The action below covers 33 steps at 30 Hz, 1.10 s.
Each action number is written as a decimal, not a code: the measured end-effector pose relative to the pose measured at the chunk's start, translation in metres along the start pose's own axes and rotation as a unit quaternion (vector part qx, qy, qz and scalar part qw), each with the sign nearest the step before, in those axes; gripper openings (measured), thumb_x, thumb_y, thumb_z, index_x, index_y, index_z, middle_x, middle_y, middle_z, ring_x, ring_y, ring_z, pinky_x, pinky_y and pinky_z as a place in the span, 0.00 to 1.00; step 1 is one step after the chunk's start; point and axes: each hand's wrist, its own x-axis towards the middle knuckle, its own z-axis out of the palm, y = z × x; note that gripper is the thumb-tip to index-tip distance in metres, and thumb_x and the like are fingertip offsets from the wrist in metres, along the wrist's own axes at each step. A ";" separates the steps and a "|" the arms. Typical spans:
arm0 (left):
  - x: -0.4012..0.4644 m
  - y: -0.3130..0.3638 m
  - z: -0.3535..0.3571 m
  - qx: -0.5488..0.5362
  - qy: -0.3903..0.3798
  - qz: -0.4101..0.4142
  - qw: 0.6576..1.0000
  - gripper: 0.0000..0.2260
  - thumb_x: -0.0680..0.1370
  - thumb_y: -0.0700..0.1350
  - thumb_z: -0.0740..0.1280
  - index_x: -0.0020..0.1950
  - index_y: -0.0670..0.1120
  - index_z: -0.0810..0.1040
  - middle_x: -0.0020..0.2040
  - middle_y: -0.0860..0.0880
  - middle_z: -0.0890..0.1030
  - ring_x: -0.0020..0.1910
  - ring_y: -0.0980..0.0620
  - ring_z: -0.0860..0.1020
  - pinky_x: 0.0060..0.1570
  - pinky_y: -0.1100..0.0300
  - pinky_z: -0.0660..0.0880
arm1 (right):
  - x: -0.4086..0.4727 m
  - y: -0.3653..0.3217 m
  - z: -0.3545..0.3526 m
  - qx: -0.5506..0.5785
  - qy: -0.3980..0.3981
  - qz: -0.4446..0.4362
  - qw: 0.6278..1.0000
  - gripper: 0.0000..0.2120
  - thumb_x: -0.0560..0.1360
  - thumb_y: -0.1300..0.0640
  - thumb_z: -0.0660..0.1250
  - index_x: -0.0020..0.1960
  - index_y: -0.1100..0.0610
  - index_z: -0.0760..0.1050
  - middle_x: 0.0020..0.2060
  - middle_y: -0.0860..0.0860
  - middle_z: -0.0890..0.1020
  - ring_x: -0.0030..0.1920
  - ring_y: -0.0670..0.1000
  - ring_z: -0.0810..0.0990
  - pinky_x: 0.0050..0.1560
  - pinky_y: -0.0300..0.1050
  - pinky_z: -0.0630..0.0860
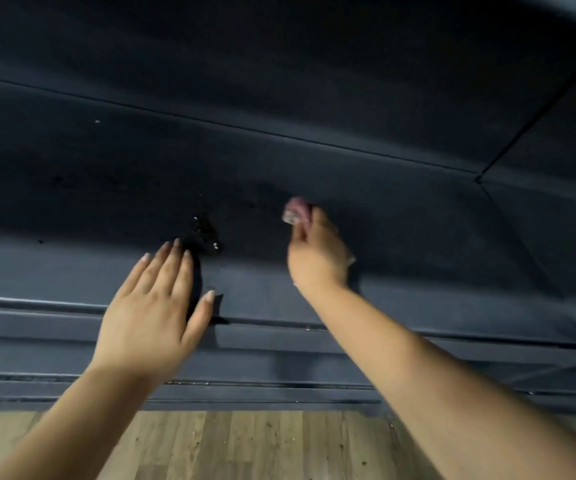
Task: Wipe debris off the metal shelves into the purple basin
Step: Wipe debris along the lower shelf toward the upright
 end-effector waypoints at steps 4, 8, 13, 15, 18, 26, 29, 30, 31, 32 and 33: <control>0.000 0.001 -0.001 0.004 -0.006 -0.002 1.000 0.35 0.82 0.57 0.42 0.64 0.28 0.72 0.64 0.30 0.73 0.64 0.33 0.73 0.72 0.58 0.47 | 0.016 0.103 -0.061 -0.116 0.056 0.025 0.991 0.14 0.80 0.57 0.55 0.63 0.56 0.72 0.58 0.60 0.77 0.58 0.62 0.75 0.57 0.52 0.69; -0.001 0.002 0.000 0.008 -0.012 -0.005 1.000 0.35 0.82 0.57 0.42 0.64 0.28 0.72 0.64 0.31 0.73 0.64 0.34 0.73 0.72 0.58 0.47 | 0.017 0.147 -0.079 -0.110 0.065 0.086 0.988 0.15 0.79 0.59 0.57 0.64 0.60 0.71 0.60 0.60 0.75 0.60 0.62 0.74 0.59 0.50 0.66; 0.000 0.002 0.001 0.009 -0.011 -0.015 1.000 0.34 0.82 0.56 0.43 0.64 0.29 0.72 0.65 0.32 0.73 0.65 0.35 0.72 0.71 0.57 0.48 | 0.013 0.095 -0.035 -0.126 0.062 0.000 0.990 0.18 0.77 0.54 0.55 0.65 0.57 0.72 0.61 0.57 0.76 0.62 0.59 0.73 0.60 0.47 0.65; 0.000 0.003 0.001 0.007 -0.006 -0.018 1.000 0.34 0.82 0.56 0.43 0.64 0.29 0.72 0.65 0.32 0.73 0.65 0.35 0.72 0.71 0.57 0.48 | 0.008 0.058 -0.012 -0.122 0.037 -0.066 0.990 0.19 0.75 0.51 0.53 0.62 0.54 0.73 0.59 0.53 0.77 0.60 0.57 0.74 0.59 0.47 0.66; -0.001 0.003 0.000 0.011 0.001 -0.018 1.000 0.33 0.82 0.55 0.43 0.64 0.29 0.72 0.65 0.32 0.73 0.65 0.36 0.73 0.70 0.56 0.49 | -0.004 -0.002 0.018 -0.082 -0.015 -0.128 0.988 0.16 0.79 0.52 0.57 0.64 0.55 0.70 0.63 0.53 0.74 0.64 0.56 0.70 0.61 0.45 0.61; -0.012 -0.027 -0.007 0.034 -0.009 0.043 0.998 0.32 0.83 0.56 0.42 0.67 0.32 0.70 0.69 0.37 0.71 0.69 0.41 0.69 0.70 0.54 0.51 | -0.009 -0.011 0.016 -0.013 -0.044 -0.057 0.997 0.14 0.81 0.51 0.55 0.62 0.58 0.70 0.58 0.58 0.77 0.58 0.60 0.75 0.54 0.50 0.70; -0.025 -0.064 -0.016 0.045 -0.010 0.001 0.999 0.33 0.83 0.57 0.43 0.68 0.32 0.70 0.69 0.37 0.70 0.71 0.44 0.65 0.72 0.55 0.48 | -0.014 0.035 -0.007 -0.048 0.023 -0.034 0.998 0.21 0.80 0.48 0.51 0.64 0.58 0.71 0.60 0.57 0.77 0.60 0.59 0.74 0.59 0.51 0.70; -0.027 -0.073 -0.018 0.045 -0.016 -0.010 0.999 0.33 0.82 0.58 0.43 0.68 0.32 0.70 0.69 0.37 0.70 0.71 0.45 0.65 0.72 0.56 0.48 | -0.018 0.042 -0.008 -0.048 0.038 -0.033 0.998 0.25 0.77 0.47 0.48 0.65 0.59 0.72 0.61 0.57 0.76 0.62 0.59 0.73 0.62 0.51 0.69; -0.028 -0.078 -0.019 0.043 -0.023 -0.017 0.999 0.33 0.82 0.58 0.43 0.68 0.32 0.70 0.69 0.37 0.70 0.71 0.44 0.66 0.72 0.56 0.47 | -0.020 0.044 -0.005 -0.046 0.051 -0.031 0.997 0.29 0.74 0.46 0.47 0.65 0.60 0.72 0.62 0.58 0.76 0.64 0.59 0.72 0.63 0.51 0.68; -0.028 -0.081 -0.019 0.041 -0.028 -0.021 0.999 0.33 0.82 0.58 0.43 0.67 0.32 0.71 0.69 0.37 0.71 0.70 0.43 0.68 0.72 0.56 0.47 | -0.022 0.040 0.002 -0.045 0.057 -0.021 0.997 0.31 0.72 0.46 0.46 0.65 0.61 0.72 0.62 0.59 0.76 0.64 0.59 0.71 0.64 0.50 0.66; -0.028 -0.081 -0.018 0.036 -0.030 -0.025 0.999 0.34 0.82 0.58 0.42 0.66 0.32 0.71 0.68 0.36 0.72 0.69 0.42 0.69 0.71 0.56 0.48 | -0.024 0.030 0.009 -0.048 0.062 -0.009 0.997 0.32 0.72 0.47 0.45 0.65 0.63 0.71 0.62 0.60 0.75 0.65 0.60 0.71 0.65 0.50 0.65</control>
